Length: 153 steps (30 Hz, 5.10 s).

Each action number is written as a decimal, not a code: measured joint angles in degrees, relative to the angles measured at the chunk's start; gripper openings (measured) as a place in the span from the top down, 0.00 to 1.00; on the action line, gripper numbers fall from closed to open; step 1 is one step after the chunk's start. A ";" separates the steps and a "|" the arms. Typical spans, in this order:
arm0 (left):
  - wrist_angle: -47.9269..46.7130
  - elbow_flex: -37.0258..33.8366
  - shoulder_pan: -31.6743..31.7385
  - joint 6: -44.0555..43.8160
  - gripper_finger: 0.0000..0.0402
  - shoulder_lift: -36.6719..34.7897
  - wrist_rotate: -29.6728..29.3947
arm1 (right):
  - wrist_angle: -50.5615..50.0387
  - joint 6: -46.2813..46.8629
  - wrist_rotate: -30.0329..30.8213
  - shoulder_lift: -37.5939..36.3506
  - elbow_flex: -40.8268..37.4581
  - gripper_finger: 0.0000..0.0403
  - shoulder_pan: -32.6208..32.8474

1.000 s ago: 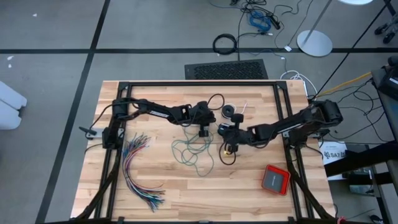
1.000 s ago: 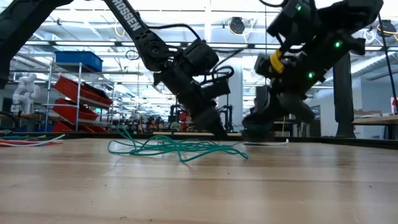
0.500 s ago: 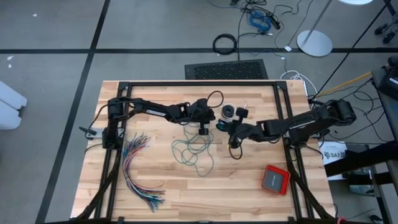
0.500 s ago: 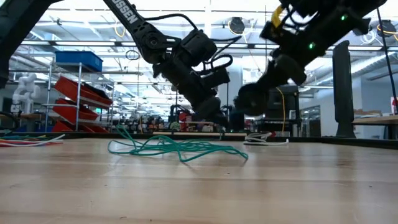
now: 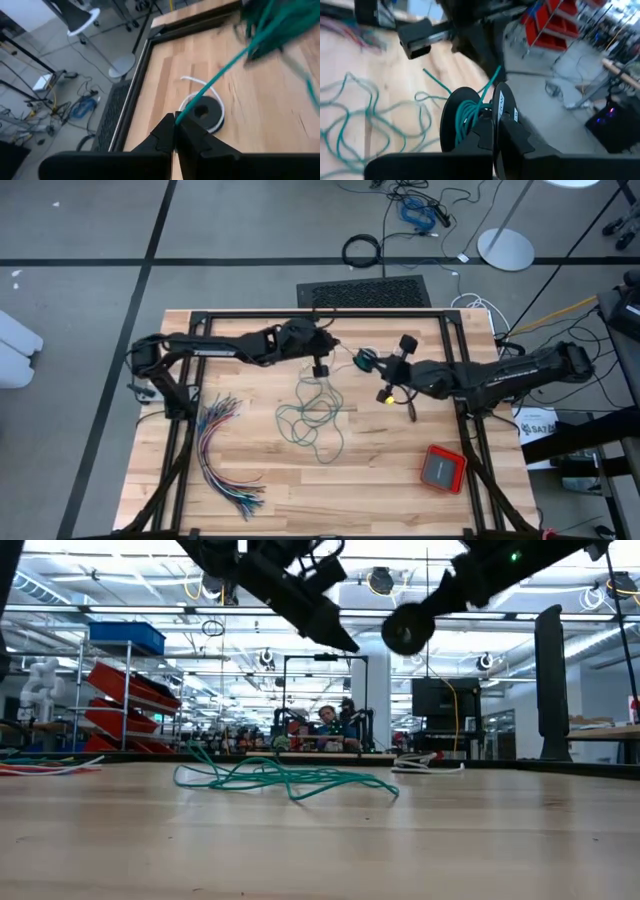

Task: Coil cords
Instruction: Coil the green wire onto the spool

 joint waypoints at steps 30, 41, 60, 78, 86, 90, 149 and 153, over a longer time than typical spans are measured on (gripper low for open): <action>16.53 -0.04 3.17 -8.35 0.96 4.65 13.60 | 20.68 -6.80 -3.70 -3.78 0.07 1.00 -3.72; 21.93 -0.06 0.15 -9.48 0.96 4.67 5.13 | 33.36 -8.46 -5.12 3.78 0.07 1.00 -7.93; 24.44 -0.06 -0.78 -13.04 0.96 4.65 3.37 | 47.03 -7.39 -6.88 12.01 0.07 1.00 -14.63; 13.45 -0.06 -3.51 -13.75 0.96 2.84 1.71 | 41.05 -9.08 -6.52 17.47 0.07 1.00 -17.32; 12.62 -0.11 -3.72 -13.60 0.96 0.87 5.20 | 38.09 -9.14 -6.88 17.53 0.09 1.00 -17.35; 12.56 -0.11 -3.72 -12.07 0.96 0.87 5.59 | 36.31 -9.11 -6.95 17.53 0.11 1.00 -17.35; -14.09 10.45 -3.33 1.06 0.85 0.38 -10.86 | 25.55 -5.93 -6.27 17.44 -0.17 1.00 -14.52; -16.51 10.38 -3.37 0.87 0.85 -0.47 -11.40 | 24.84 -5.83 -6.00 17.40 -0.11 1.00 -14.36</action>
